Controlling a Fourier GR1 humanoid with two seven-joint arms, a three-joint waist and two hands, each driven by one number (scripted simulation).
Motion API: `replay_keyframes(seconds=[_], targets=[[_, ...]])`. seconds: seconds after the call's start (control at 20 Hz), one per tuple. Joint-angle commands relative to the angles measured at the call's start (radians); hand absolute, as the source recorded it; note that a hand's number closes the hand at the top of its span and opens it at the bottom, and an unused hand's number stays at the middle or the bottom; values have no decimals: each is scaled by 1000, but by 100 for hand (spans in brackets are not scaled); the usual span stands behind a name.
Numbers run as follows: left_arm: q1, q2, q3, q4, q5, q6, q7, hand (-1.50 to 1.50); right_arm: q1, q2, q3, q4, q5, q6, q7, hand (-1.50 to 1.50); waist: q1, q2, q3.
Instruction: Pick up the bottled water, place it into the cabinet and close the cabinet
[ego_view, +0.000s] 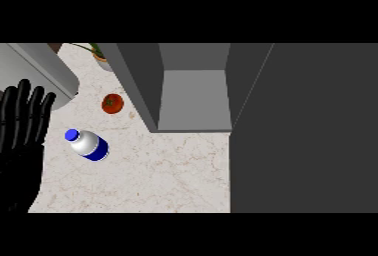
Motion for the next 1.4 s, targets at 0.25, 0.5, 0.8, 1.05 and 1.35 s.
replay_keyframes(seconds=[0.25,0.5,0.8,1.05,1.35], targets=[[59,135,310,66,204,-110,-140,-150,164,12,46,-159,-17,46,15,-150,9,21,5],[79,63,265,20,384,-85,110,-150,190,41,253,-261,-46,98,153,-150,11,20,5],[150,54,282,-103,410,-76,183,-150,210,58,335,-360,12,75,247,-150,10,22,6],[120,97,352,-115,470,-59,272,-150,187,89,410,-351,98,37,267,-150,10,22,6],[175,47,299,-141,386,-74,273,-150,183,75,419,-405,92,10,328,-150,8,22,6]])
